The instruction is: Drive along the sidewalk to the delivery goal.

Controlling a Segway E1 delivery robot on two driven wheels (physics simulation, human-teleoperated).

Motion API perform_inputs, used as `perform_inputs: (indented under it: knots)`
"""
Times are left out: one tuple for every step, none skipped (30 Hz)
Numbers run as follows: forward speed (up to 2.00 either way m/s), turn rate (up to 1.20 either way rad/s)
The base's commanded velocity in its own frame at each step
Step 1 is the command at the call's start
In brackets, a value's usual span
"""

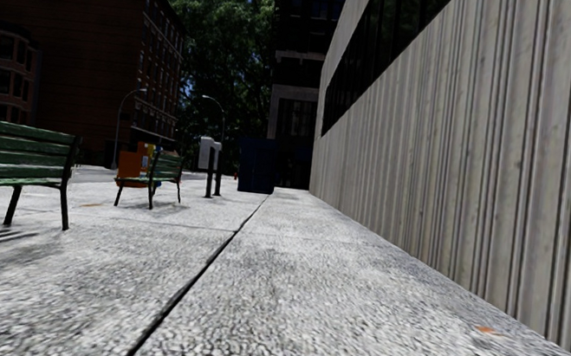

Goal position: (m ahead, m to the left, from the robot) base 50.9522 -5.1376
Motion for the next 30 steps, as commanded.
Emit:
perform_inputs:
  knots:
    - [2.00,0.00]
    - [2.00,0.00]
    - [2.00,0.00]
    - [2.00,0.00]
    - [2.00,0.00]
    - [2.00,0.00]
    - [2.00,0.00]
    - [2.00,0.00]
    - [2.00,0.00]
    - [2.00,0.00]
    - [2.00,0.00]
    - [2.00,0.00]
    - [2.00,0.00]
    - [2.00,0.00]
    - [2.00,0.00]
    - [2.00,0.00]
    - [2.00,0.00]
    - [2.00,0.00]
    - [2.00,0.00]
    - [2.00,0.00]
    - [2.00,0.00]
    - [2.00,0.00]
    - [2.00,0.00]
    - [2.00,0.00]
    - [2.00,0.00]
    - [2.00,0.00]
    - [2.00,0.00]
    - [2.00,0.00]
    - [2.00,0.00]
    - [2.00,0.00]
